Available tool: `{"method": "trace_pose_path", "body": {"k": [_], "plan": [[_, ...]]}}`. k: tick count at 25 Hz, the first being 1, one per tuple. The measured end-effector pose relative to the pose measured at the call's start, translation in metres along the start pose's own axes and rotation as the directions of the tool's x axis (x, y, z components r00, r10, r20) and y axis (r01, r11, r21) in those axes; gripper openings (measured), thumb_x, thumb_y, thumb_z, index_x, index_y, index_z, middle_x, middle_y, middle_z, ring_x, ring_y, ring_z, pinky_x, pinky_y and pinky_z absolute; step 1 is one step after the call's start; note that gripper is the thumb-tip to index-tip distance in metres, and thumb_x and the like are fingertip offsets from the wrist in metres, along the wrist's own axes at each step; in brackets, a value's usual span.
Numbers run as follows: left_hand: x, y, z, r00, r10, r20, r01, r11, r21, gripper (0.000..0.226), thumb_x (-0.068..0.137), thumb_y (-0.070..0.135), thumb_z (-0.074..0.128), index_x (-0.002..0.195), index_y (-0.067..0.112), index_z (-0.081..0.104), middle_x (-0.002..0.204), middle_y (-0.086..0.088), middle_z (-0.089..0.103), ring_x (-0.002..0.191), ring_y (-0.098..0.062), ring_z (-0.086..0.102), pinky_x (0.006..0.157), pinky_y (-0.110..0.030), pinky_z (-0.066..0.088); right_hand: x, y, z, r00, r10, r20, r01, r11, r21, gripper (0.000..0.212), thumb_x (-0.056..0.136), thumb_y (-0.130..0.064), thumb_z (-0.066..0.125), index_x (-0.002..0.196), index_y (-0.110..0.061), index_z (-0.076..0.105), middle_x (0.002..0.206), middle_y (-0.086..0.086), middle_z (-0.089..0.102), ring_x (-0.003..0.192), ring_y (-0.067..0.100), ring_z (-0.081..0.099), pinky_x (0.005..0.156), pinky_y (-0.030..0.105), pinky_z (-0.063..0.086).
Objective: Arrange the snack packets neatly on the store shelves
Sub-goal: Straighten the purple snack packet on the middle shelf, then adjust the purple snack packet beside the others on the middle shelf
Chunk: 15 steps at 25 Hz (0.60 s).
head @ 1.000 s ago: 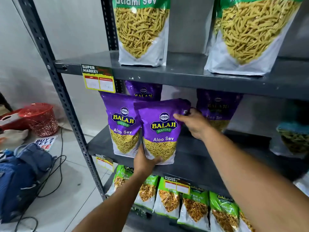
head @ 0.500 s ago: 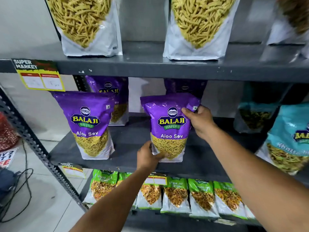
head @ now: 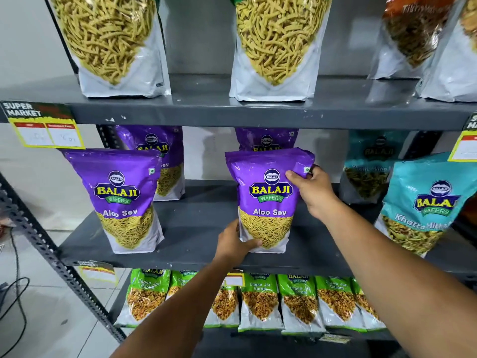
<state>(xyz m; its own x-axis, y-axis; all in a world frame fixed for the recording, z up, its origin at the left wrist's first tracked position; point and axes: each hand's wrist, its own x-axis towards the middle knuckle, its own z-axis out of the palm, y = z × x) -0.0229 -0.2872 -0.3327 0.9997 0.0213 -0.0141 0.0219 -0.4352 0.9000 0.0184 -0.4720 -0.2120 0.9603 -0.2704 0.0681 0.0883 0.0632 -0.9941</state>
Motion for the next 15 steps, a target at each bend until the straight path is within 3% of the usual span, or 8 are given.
{"method": "trace_pose_path", "body": {"k": [2, 4, 5, 7, 9, 11, 15], "plan": [[-0.007, 0.003, -0.007, 0.999, 0.05, -0.004, -0.05, 0.997, 0.057, 0.06, 0.074, 0.028, 0.082, 0.127, 0.018, 0.055, 0.129, -0.003, 0.066, 0.115, -0.02, 0.061, 0.09, -0.026, 0.043, -0.007, -0.006, -0.004, 0.993, -0.084, -0.084, 0.074, 0.991, -0.115, 0.05, 0.074, -0.015, 0.077, 0.117, -0.011, 0.051, 0.108, 0.01, 0.066, 0.09, 0.023, 0.066, 0.084, 0.038, 0.055], [-0.015, 0.007, -0.021, 0.992, 0.103, -0.069, -0.093, 0.986, 0.136, 0.072, 0.08, 0.031, 0.077, 0.141, 0.012, 0.044, 0.144, -0.009, 0.053, 0.132, -0.027, 0.05, 0.103, -0.032, 0.041, -0.018, -0.015, -0.01, 0.944, -0.271, -0.187, 0.181, 0.902, -0.392, 0.06, 0.073, -0.023, 0.077, 0.124, -0.011, 0.048, 0.108, 0.006, 0.061, 0.092, 0.021, 0.059, 0.085, 0.031, 0.048], [-0.021, 0.011, -0.033, 0.985, 0.137, -0.107, -0.117, 0.977, 0.176, 0.076, 0.082, 0.031, 0.075, 0.145, 0.008, 0.038, 0.149, -0.012, 0.047, 0.137, -0.028, 0.044, 0.108, -0.035, 0.038, -0.029, -0.022, -0.013, 0.907, -0.389, -0.164, 0.255, 0.814, -0.521, 0.053, 0.074, -0.024, 0.074, 0.12, -0.011, 0.052, 0.105, 0.005, 0.059, 0.089, 0.018, 0.055, 0.083, 0.026, 0.044], [-0.037, 0.019, -0.062, 0.96, 0.222, -0.173, -0.18, 0.957, 0.229, 0.077, 0.084, 0.031, 0.073, 0.147, 0.007, 0.035, 0.151, -0.014, 0.044, 0.139, -0.028, 0.041, 0.112, -0.037, 0.034, -0.051, -0.036, -0.016, 0.85, -0.526, 0.03, 0.427, 0.653, -0.625, 0.03, 0.077, -0.02, 0.07, 0.106, -0.013, 0.063, 0.096, 0.004, 0.063, 0.081, 0.011, 0.054, 0.075, 0.014, 0.04], [-0.056, 0.029, -0.097, 0.928, 0.279, -0.247, -0.21, 0.939, 0.273, 0.075, 0.084, 0.031, 0.073, 0.146, 0.008, 0.037, 0.15, -0.013, 0.046, 0.138, -0.028, 0.042, 0.113, -0.038, 0.035, -0.075, -0.054, -0.01, 0.807, -0.553, 0.209, 0.548, 0.569, -0.612, 0.017, 0.078, -0.015, 0.069, 0.095, -0.014, 0.069, 0.089, 0.002, 0.065, 0.071, 0.005, 0.054, 0.068, -0.002, 0.035], [-0.074, 0.041, -0.132, 0.883, 0.335, -0.328, -0.228, 0.919, 0.323, 0.074, 0.082, 0.03, 0.076, 0.143, 0.007, 0.041, 0.147, -0.013, 0.049, 0.135, -0.028, 0.046, 0.111, -0.038, 0.037, -0.095, -0.075, 0.005, 0.77, -0.547, 0.328, 0.624, 0.538, -0.567, 0.012, 0.078, -0.014, 0.07, 0.09, -0.014, 0.071, 0.084, -0.003, 0.064, 0.069, 0.004, 0.054, 0.065, -0.005, 0.032], [-0.101, 0.08, -0.205, 0.713, 0.458, -0.531, -0.273, 0.879, 0.391, 0.075, 0.075, 0.026, 0.082, 0.138, 0.005, 0.047, 0.14, -0.015, 0.055, 0.129, -0.031, 0.052, 0.107, -0.033, 0.037, -0.127, -0.133, 0.054, 0.673, -0.569, 0.473, 0.739, 0.537, -0.406, 0.016, 0.078, -0.015, 0.07, 0.095, -0.015, 0.07, 0.082, -0.006, 0.064, 0.074, 0.009, 0.058, 0.073, 0.014, 0.043]]}}
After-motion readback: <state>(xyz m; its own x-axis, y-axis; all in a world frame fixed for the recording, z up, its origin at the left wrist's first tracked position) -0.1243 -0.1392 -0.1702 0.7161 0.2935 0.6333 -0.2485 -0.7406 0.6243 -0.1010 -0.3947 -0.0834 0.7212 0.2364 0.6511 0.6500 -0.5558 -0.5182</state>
